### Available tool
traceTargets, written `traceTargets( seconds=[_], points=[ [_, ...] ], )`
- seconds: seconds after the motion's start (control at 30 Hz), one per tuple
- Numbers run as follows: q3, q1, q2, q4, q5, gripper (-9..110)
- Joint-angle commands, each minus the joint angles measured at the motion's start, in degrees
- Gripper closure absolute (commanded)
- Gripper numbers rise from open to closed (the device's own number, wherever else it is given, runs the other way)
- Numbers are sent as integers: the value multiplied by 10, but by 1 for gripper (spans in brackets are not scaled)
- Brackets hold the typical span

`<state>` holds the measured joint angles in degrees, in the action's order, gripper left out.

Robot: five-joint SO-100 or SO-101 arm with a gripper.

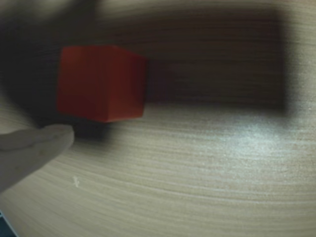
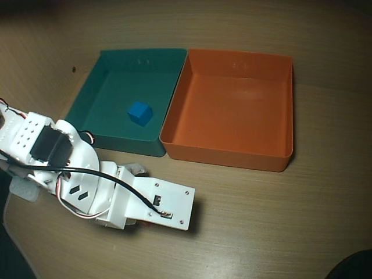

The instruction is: Grasp a cube and put it in the box.

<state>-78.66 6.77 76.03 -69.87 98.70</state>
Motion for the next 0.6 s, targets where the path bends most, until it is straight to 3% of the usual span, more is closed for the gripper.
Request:
traceTargets(
  seconds=[0.0,0.57],
  points=[
    [32,4,17,6,-4,55],
    [32,19,4,7,7,56]
  ],
)
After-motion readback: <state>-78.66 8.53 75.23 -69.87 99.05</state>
